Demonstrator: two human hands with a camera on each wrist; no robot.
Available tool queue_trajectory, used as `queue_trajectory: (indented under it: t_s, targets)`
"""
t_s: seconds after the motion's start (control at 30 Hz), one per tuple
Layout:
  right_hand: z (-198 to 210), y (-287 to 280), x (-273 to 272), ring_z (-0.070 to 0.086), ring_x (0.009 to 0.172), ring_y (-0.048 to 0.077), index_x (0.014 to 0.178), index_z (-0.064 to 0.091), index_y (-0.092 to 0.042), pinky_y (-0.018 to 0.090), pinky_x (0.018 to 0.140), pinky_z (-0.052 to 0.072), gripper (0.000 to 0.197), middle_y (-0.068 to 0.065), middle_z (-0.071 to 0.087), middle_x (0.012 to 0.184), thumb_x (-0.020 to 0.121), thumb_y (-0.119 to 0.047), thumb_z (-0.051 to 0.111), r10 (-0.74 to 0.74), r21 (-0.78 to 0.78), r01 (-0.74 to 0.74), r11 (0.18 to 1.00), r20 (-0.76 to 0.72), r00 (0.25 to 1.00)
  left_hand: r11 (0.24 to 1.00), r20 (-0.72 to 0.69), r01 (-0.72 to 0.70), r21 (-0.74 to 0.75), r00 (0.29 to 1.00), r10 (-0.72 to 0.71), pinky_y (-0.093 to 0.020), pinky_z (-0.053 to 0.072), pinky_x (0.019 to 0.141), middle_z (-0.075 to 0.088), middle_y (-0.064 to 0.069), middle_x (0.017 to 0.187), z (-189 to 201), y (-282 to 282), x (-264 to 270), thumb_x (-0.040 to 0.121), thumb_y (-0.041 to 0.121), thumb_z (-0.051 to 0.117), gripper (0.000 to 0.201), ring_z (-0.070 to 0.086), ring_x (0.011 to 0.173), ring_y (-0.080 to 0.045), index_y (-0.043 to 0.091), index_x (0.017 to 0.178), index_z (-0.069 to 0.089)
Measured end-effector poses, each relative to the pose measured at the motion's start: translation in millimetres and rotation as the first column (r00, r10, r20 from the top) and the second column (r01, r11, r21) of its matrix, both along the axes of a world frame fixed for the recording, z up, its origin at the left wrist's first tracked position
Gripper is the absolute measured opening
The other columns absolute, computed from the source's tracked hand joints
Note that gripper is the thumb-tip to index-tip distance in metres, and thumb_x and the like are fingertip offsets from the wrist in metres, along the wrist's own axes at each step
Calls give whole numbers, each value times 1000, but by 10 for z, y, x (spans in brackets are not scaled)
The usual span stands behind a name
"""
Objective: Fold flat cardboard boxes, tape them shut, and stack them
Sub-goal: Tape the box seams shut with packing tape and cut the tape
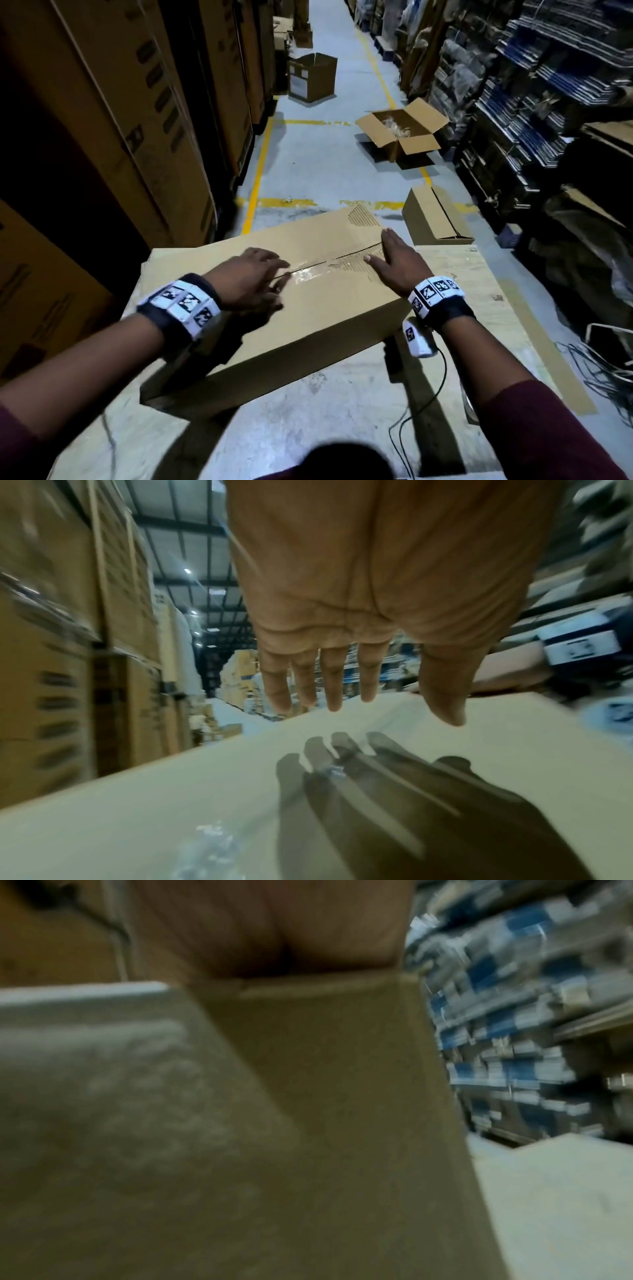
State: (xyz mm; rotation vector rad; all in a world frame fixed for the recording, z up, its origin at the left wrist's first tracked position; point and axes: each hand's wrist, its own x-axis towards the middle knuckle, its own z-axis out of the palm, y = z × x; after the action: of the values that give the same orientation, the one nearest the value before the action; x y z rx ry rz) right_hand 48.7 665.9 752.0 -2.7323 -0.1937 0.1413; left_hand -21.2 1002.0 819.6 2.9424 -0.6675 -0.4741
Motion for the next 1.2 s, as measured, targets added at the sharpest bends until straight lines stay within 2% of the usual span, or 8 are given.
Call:
queue_trajectory:
  t_s: [0.2, 0.33, 0.5, 0.8, 0.87, 0.97, 1.03, 1.2]
  targets:
    - [-10, -124, -71, 63, 117, 29, 133, 58, -18, 31, 90, 48, 57, 6, 68, 128, 85, -47, 73, -131, 273, 138, 952, -42, 990, 999, -135, 25, -24, 990, -28, -54, 33, 112, 30, -12, 155, -224, -1265, 18, 76, 77, 60, 94, 26, 143, -33, 22, 148, 35]
    - [23, -185, -364, 63, 114, 27, 130, 63, -14, 25, 83, 41, 43, 8, 70, 124, 91, -31, 72, -76, 344, 110, 933, -110, 991, 996, -191, 42, 73, 981, -27, -69, 14, 115, -9, -9, 167, -300, -1709, -134, 68, 77, 70, 127, -6, 153, -32, 22, 159, 1]
    - [-106, -203, -737, 61, 116, 26, 140, 53, -16, 23, 77, 36, 42, 8, 67, 128, 101, -31, 58, -39, 403, 109, 909, -179, 983, 989, -224, 95, 114, 972, -68, -72, 9, 114, -21, -5, 165, -395, -1703, -272, 68, 71, 75, 134, -15, 152, -31, 21, 159, -10]
    - [-237, -391, -963, 41, 140, 13, 152, 43, -24, 36, 117, 31, 57, -4, 46, 153, 106, -57, 33, -18, 586, 265, 766, -392, 920, 979, -123, 195, 51, 974, -188, -53, 15, 121, -8, -9, 167, -298, -1861, -412, 87, 56, 66, 108, -1, 154, -32, 15, 160, -3]
    - [-351, -588, -1098, 51, 132, 18, 142, 56, -21, 40, 111, 41, 60, -2, 56, 143, 104, -61, 33, -128, 601, 403, 690, -447, 885, 961, -66, 258, -98, 962, -265, -49, 20, 121, 3, -11, 167, -318, -2008, -527, 90, 52, 63, 96, 7, 152, -32, 16, 159, 8]
    - [-590, -1029, -1434, 63, 114, 27, 121, 69, -8, 20, 88, 46, 38, 11, 69, 121, 102, -39, 57, -482, 463, 562, 685, -291, 827, 864, 18, 361, -352, 925, -379, -44, 30, 115, 31, -12, 158, -444, -2341, -726, 93, 45, 62, 76, 28, 143, -32, 17, 155, 28]
    - [-762, -1378, -1670, 61, 118, 35, 121, 67, -2, 29, 94, 45, 39, 20, 67, 122, 94, -30, 71, -638, 291, 660, 692, -180, 748, 782, 31, 412, -467, 892, -451, -41, 39, 107, 48, -8, 144, -557, -2634, -850, 94, 37, 63, 61, 42, 132, -29, 17, 148, 41]
    - [-1067, -1881, -1895, 60, 100, 35, 115, 57, 1, 33, 73, 43, 74, 19, 59, 113, 81, -62, 75, -706, -64, 739, 671, -361, 609, 868, -314, 120, -482, 901, -299, -30, 43, 99, 60, -6, 133, -1081, -3344, -861, 96, 26, 62, 43, 55, 121, -23, 18, 138, 55]
